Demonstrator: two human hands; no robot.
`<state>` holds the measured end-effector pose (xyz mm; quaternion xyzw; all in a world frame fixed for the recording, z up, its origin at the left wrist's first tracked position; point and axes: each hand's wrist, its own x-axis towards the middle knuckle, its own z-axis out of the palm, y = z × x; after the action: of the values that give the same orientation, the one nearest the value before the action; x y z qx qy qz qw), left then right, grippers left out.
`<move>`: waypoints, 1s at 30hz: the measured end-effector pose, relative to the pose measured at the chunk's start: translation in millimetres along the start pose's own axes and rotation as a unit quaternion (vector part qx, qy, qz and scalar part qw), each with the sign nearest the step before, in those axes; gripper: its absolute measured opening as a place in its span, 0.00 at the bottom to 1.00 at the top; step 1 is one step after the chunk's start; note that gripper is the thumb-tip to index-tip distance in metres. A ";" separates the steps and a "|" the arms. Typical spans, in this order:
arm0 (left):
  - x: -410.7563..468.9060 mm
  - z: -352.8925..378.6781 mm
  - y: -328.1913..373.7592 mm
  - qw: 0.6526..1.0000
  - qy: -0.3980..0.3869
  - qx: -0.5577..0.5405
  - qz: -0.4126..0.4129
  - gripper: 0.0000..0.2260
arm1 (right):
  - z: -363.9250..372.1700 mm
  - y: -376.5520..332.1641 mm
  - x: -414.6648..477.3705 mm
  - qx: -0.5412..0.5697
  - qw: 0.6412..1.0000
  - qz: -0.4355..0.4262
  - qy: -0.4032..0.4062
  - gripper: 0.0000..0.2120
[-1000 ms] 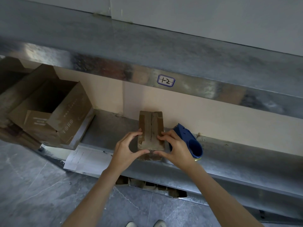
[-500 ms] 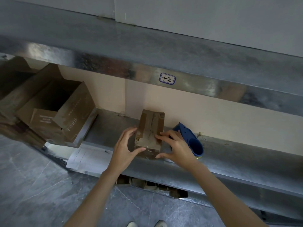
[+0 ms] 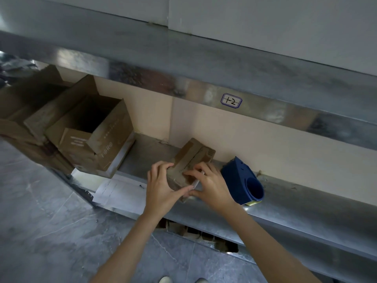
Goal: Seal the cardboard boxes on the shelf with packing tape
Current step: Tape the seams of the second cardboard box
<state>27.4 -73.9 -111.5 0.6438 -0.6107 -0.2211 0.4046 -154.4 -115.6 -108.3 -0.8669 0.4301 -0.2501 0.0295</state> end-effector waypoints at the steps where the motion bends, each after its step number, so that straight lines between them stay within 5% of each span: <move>1: 0.8 -0.4 0.6 1.000 0.000 0.004 -0.002 0.38 | -0.2 2.1 -0.3 0.003 1.000 -0.005 -0.005 0.27; 12: 24.3 -42.5 -19.6 0.990 -0.131 -0.037 -0.021 0.36 | -22.2 51.0 -6.9 0.090 0.989 0.104 -0.046 0.27; 16: 31.4 -44.2 -26.9 0.994 -0.074 -0.074 -0.034 0.23 | -25.3 48.0 -12.6 0.157 0.978 0.126 -0.055 0.26; 22: 34.7 -26.8 -22.0 0.995 0.023 -0.074 -0.060 0.15 | -24.9 39.2 -21.2 0.081 0.990 0.117 -0.007 0.22; 27: 38.7 -14.9 -13.0 0.992 0.024 -0.091 -0.081 0.16 | -23.5 35.5 -29.2 0.086 0.992 0.093 -0.003 0.19; 30: 43.1 -7.8 -4.0 0.989 -0.010 -0.118 -0.091 0.26 | -22.4 33.4 -29.4 0.119 0.988 0.093 -0.023 0.23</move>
<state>42.7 -113.9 -101.2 0.6421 -0.5230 -0.3346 0.4497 -204.0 -110.5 -109.6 -0.8190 0.4755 -0.2753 0.1655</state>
